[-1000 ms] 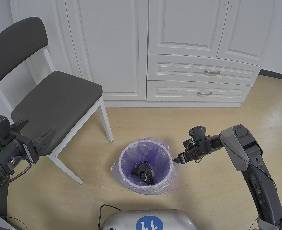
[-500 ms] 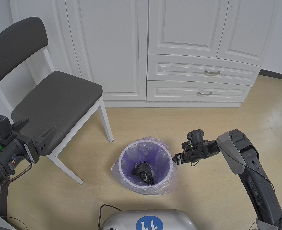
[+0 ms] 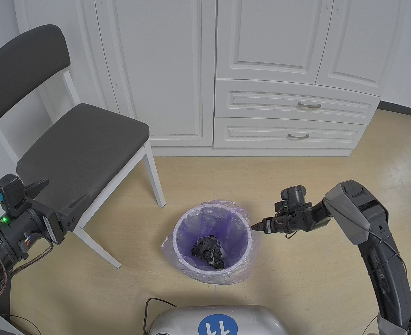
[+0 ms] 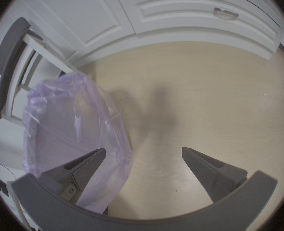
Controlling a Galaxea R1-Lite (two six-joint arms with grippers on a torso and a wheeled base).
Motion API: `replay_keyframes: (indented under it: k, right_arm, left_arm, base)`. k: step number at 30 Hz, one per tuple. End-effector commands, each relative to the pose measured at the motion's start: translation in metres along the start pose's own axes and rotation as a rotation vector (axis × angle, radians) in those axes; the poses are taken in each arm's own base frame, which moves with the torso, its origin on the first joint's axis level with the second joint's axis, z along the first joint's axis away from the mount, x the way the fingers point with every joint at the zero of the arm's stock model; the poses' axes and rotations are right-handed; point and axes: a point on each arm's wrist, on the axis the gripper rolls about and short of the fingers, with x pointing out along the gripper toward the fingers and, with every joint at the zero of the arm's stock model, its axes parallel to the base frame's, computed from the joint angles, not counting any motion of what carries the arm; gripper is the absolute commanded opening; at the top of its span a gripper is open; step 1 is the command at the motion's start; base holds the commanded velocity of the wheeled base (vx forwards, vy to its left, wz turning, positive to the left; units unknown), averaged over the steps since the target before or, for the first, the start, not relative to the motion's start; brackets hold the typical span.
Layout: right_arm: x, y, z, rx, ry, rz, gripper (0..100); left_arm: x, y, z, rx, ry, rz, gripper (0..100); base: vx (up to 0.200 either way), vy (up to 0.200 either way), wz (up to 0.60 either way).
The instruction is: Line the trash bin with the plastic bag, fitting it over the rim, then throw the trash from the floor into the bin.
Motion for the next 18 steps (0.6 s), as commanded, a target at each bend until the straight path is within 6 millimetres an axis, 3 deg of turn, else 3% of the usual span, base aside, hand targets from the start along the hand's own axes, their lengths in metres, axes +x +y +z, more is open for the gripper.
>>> replay_keyframes:
  k: [1, 8, 15, 17, 18]
  right_arm:
    - [-0.08, -0.032, 0.014, 0.06, -0.221, -0.038, 100]
    - [-0.143, -0.028, 0.019, 0.122, -0.364, -0.05, 100]
    - [-0.223, 0.012, 0.054, 0.086, -0.552, -0.106, 100]
    - [-0.233, 0.017, 0.06, 0.081, -0.58, -0.112, 100]
    - [-0.252, 0.025, 0.068, 0.072, -0.622, -0.117, 100]
  left_arm:
    - [-0.003, -0.007, -0.002, 0.006, 0.001, -0.046, 100]
    - [-0.003, -0.005, 0.0, -0.006, -0.032, -0.036, 100]
    - [-0.002, 0.0, 0.001, -0.017, -0.04, -0.001, 100]
    - [-0.003, 0.001, 0.002, -0.016, -0.042, 0.007, 100]
    - [-0.005, 0.004, 0.001, -0.015, -0.046, 0.024, 100]
  base:
    - [0.0, 0.0, 0.0]
    - [0.0, 0.0, 0.0]
    - [0.0, 0.0, 0.0]
    - [0.0, 0.0, 0.0]
    - [0.0, 0.0, 0.0]
